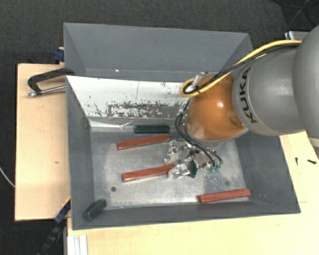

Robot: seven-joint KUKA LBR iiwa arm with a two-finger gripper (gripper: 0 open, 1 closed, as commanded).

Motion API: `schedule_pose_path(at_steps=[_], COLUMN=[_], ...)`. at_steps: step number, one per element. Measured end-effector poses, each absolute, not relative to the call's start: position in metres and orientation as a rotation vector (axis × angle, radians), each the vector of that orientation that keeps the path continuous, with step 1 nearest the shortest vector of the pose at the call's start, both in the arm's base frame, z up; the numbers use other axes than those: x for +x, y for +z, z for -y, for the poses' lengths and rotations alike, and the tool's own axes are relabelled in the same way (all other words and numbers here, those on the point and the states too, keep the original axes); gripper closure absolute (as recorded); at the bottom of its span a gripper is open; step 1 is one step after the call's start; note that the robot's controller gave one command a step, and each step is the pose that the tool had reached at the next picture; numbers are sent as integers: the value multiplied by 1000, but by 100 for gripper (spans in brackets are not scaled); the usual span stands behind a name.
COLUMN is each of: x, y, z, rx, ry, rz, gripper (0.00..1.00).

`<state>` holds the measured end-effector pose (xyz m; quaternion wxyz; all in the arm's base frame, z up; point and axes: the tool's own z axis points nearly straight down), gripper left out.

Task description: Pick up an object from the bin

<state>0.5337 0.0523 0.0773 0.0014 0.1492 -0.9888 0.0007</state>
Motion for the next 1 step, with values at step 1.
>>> schedule_pose_path(at_steps=[1], x=[526], y=[232], z=[-66], rx=[420], ry=[-2], rz=[3120], gripper=[100])
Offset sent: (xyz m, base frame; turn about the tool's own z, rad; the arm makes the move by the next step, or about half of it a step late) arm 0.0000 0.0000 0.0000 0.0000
